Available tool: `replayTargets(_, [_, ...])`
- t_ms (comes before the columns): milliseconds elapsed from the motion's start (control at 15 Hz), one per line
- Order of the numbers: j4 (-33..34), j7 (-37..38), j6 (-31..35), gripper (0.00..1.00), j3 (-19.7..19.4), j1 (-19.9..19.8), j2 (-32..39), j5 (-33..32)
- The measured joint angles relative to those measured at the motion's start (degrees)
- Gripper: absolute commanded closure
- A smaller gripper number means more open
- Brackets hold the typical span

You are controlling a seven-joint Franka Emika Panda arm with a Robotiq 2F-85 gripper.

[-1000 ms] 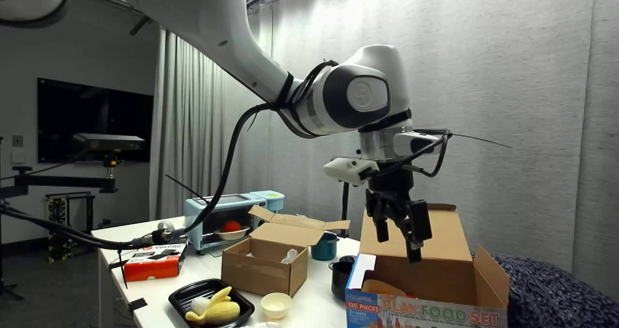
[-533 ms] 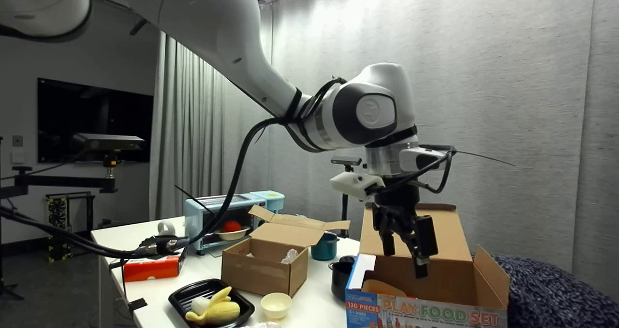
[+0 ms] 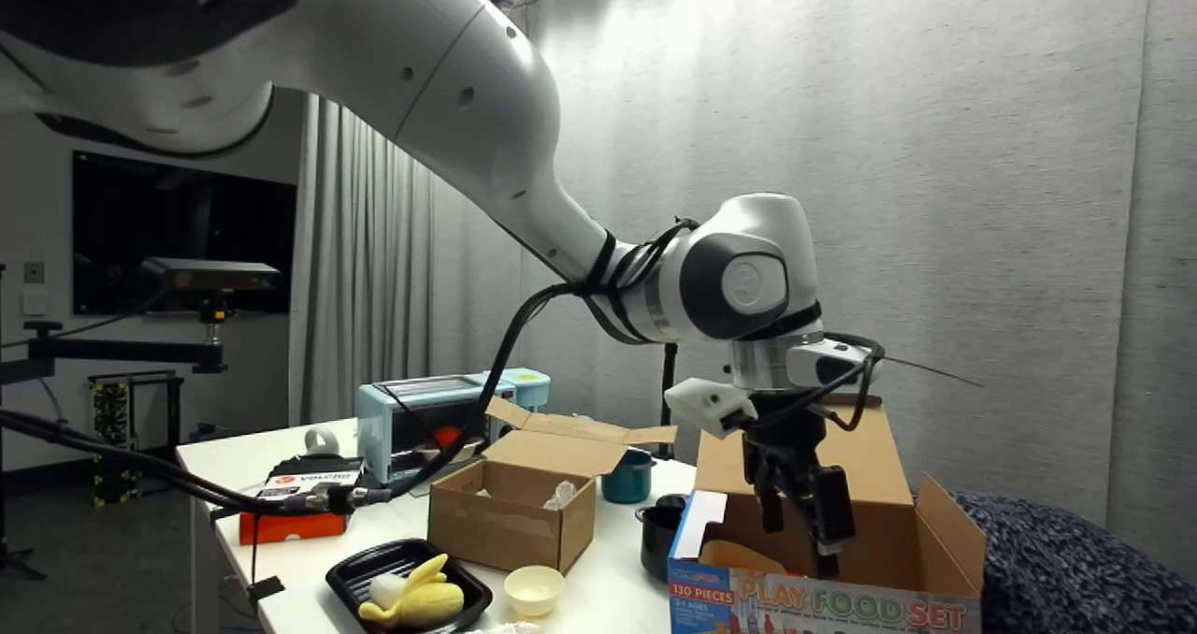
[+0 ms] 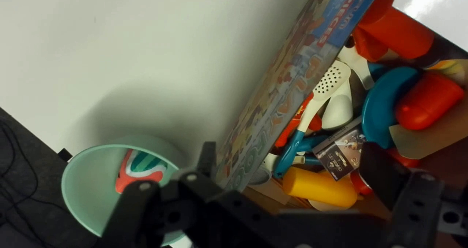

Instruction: Pick up the box and slightly move it to the right.

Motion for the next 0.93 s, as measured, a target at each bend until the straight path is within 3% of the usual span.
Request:
replayTargets(200, [1.86, 1.92, -0.04, 0.0, -0.31, 0.28, 2.36, 0.0])
replayTargets(267, [2.35, 2.36, -0.08, 0.25, -0.51, 0.32, 2.94, 0.0])
replayTargets(333, [2.66, 2.73, -0.08, 0.26, -0.73, 0.33, 3.44, 0.0])
replayTargets(933, [3.28, 3.97, 0.0, 0.95, -2.24, 0.34, 5.89, 0.0])
